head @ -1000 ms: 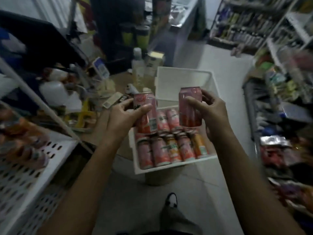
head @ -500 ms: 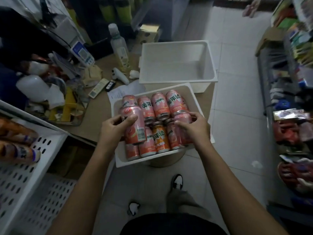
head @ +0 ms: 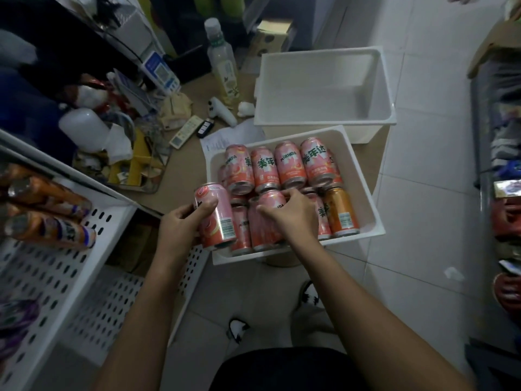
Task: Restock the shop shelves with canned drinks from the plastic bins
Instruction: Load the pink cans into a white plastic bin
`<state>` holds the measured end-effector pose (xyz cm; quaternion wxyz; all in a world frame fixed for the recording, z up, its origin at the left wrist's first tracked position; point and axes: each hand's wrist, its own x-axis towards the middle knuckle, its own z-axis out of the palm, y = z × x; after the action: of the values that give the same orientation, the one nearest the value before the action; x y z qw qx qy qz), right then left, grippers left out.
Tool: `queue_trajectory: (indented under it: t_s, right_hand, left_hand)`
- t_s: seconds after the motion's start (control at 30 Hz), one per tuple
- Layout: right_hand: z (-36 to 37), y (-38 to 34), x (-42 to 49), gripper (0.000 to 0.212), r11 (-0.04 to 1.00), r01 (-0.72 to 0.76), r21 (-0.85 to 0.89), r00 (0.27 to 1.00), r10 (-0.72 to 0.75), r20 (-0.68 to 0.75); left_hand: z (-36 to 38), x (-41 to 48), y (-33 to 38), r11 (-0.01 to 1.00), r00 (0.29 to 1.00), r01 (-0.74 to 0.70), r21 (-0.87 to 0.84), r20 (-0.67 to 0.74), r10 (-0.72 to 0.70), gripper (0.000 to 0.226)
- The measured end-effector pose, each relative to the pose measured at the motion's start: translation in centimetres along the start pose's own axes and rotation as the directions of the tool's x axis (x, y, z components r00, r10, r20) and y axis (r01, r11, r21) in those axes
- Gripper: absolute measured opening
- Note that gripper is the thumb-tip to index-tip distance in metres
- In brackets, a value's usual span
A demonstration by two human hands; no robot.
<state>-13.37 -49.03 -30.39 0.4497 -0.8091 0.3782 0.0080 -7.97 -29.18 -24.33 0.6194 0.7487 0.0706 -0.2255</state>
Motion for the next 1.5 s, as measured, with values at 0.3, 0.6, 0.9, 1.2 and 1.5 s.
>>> queue_trajectory:
  t_s: [0.3, 0.6, 0.9, 1.2, 1.5]
  right_hand:
    - [5.0, -4.7, -2.1, 0.074, 0.993, 0.088, -0.075, 0.994, -0.083, 0.065]
    - [6.1, -4.9, -2.3, 0.053, 0.986, 0.13, -0.102, 0.991, -0.127, 0.039]
    - [1.4, -5.1, -0.8, 0.056, 0.991, 0.124, -0.041, 0.99, -0.126, -0.067]
    - [-2.6, -3.1, -1.8, 0.028, 0.91, -0.076, 0.408, 0.96, -0.044, 0.278]
    - [-5.7, 1.1, 0.1, 0.031, 0.875, -0.145, 0.462, 0.937, -0.029, 0.349]
  left_hand:
    - [-5.0, -0.2, -0.8, 1.0, 0.997, 0.009, -0.019, -0.076, -0.011, 0.056]
    - [-6.0, 0.3, 0.0, 0.999, 1.0, 0.025, -0.032, -0.018, -0.026, 0.048]
    - [-3.6, 0.9, 0.4, 0.999, 0.998, -0.03, 0.032, 0.054, 0.029, 0.012]
    - [2.7, 1.7, 1.2, 0.996, 0.976, -0.036, 0.088, 0.217, 0.016, 0.017]
    - [8.5, 3.0, -0.3, 0.962, 0.957, 0.008, 0.274, 0.278, -0.087, 0.054]
